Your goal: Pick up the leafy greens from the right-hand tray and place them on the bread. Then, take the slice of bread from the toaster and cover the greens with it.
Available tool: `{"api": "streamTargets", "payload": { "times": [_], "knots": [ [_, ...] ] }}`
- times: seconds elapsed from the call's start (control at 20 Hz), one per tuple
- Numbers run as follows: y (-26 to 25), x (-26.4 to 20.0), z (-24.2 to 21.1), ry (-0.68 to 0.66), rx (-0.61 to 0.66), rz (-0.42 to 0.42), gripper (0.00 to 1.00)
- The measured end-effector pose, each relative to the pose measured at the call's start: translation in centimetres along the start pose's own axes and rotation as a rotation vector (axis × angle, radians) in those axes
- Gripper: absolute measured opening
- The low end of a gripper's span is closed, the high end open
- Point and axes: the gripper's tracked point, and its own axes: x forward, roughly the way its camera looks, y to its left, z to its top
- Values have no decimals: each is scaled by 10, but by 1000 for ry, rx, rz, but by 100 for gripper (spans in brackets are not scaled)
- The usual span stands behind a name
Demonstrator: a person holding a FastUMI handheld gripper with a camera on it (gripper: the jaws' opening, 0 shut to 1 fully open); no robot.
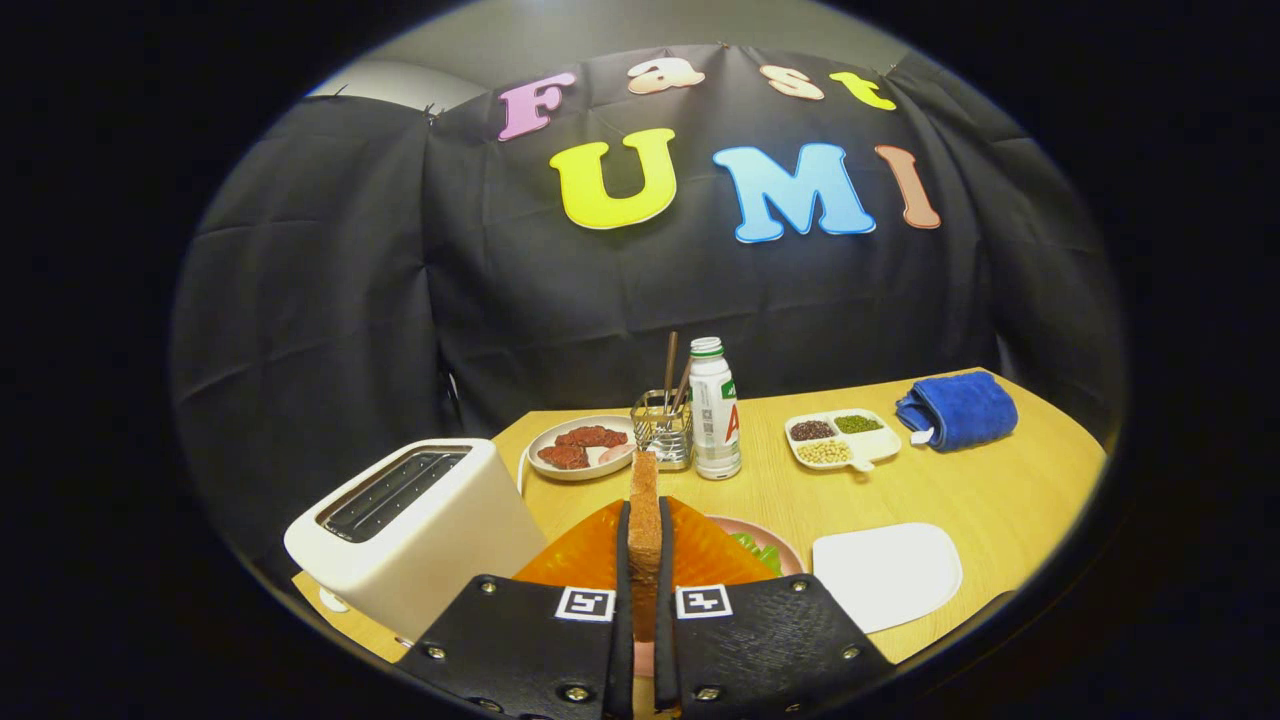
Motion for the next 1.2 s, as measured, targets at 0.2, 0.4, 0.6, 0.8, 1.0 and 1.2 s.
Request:
{"api": "streamTargets", "payload": {
  "times": [0.2, 0.4, 0.6, 0.8, 1.0, 1.2],
  "knots": [
    [12, 3, -9, 1, -6, 9, 8],
    [24, 8, -13, -21, 11, 49, 8],
    [1, 19, -34, 42, 38, 26, 8],
    [-19, 24, -38, 48, -2, -2, 12],
    [-35, 22, -42, 64, -16, -9, 20],
    [-54, 27, -45, 78, -17, -12, 35]
  ]
}}
